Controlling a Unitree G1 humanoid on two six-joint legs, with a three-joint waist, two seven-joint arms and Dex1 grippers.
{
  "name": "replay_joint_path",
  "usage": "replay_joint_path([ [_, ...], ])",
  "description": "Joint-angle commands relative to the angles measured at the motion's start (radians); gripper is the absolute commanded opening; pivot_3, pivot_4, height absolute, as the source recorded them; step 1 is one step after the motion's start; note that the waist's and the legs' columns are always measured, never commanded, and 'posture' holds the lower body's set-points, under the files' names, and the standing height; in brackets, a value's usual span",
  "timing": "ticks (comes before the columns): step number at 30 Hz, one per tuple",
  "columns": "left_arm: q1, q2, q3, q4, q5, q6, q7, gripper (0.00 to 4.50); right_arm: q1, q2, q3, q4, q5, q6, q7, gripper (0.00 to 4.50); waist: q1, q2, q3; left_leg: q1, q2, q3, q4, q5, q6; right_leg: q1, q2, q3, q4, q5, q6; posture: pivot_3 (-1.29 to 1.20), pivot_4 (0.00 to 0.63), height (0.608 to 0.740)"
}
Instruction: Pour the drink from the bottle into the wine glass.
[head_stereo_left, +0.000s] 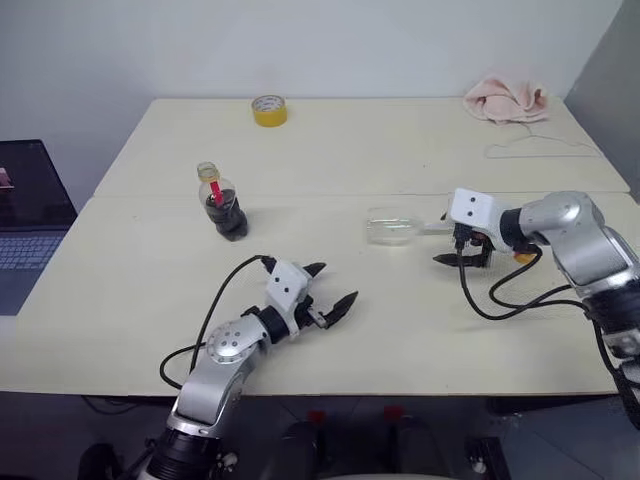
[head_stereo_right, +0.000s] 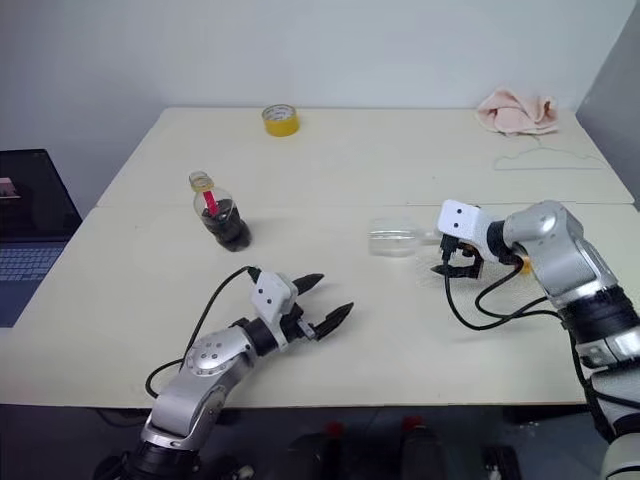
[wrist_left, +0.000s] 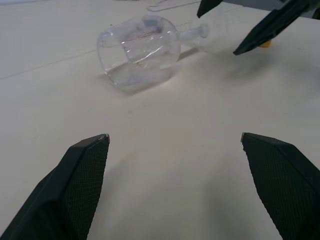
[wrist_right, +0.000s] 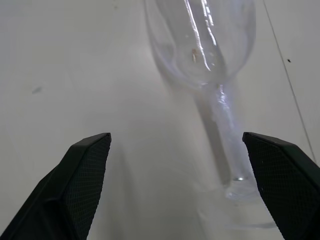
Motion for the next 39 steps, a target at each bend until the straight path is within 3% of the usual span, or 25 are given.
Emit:
replay_joint_path([
  [1,-0.008,-0.006,-0.02,-0.018,0.012,-0.008,-0.006,4.48,-0.133,0.05,0.03,0.17,-0.081,-0.086,0.027,4.5,-0.002,0.0,0.0,0.0,0.0,0.0,-0.001,0.0,0.0,0.0,0.0,0.0,0.0,0.0,0.0,0.0,0.15,0.74],
  [8,-0.003,-0.009,-0.007,-0.013,0.021,-0.029,-0.001,4.48,-0.298,0.178,0.053,0.465,-0.171,-0.259,0.031,4.5,-0.004,0.0,0.0,-0.003,0.0,0.001,-0.001,0.0,0.0,-0.005,0.0,0.001,0.001,0.0,0.0,0.0,0.15,0.74],
  [17,0.007,-0.012,0.022,-0.031,0.045,-0.098,0.027,4.48,-0.374,0.251,0.082,0.705,-0.285,-0.378,0.005,4.5,-0.003,0.0,0.0,-0.003,0.0,0.001,0.0,0.0,0.0,-0.006,0.0,0.001,0.001,0.0,0.0,0.0,0.15,0.74],
  [29,0.03,-0.022,0.007,-0.048,0.035,-0.091,0.03,4.48,-0.451,0.307,0.112,0.878,-0.421,-0.428,-0.055,4.5,-0.024,0.001,0.0,-0.003,0.0,0.001,-0.002,0.0,0.0,-0.007,0.0,0.002,0.002,0.0,0.0,0.0,0.15,0.74],
  [32,0.025,-0.025,0.009,-0.046,0.037,-0.091,0.034,4.5,-0.456,0.316,0.121,0.904,-0.448,-0.434,-0.078,3.9,-0.023,0.001,0.0,-0.003,0.0,0.001,-0.002,0.0,0.0,-0.007,0.0,0.001,0.002,0.0,0.0,0.0,0.15,0.74],
  [39,0.02,-0.031,0.01,-0.047,0.039,-0.09,0.042,4.5,-0.453,0.325,0.139,0.933,-0.502,-0.42,-0.089,1.41,-0.024,0.001,0.0,-0.003,0.0,0.001,-0.002,0.0,0.0,-0.007,0.0,0.002,0.002,0.0,0.0,0.0,0.15,0.74],
])
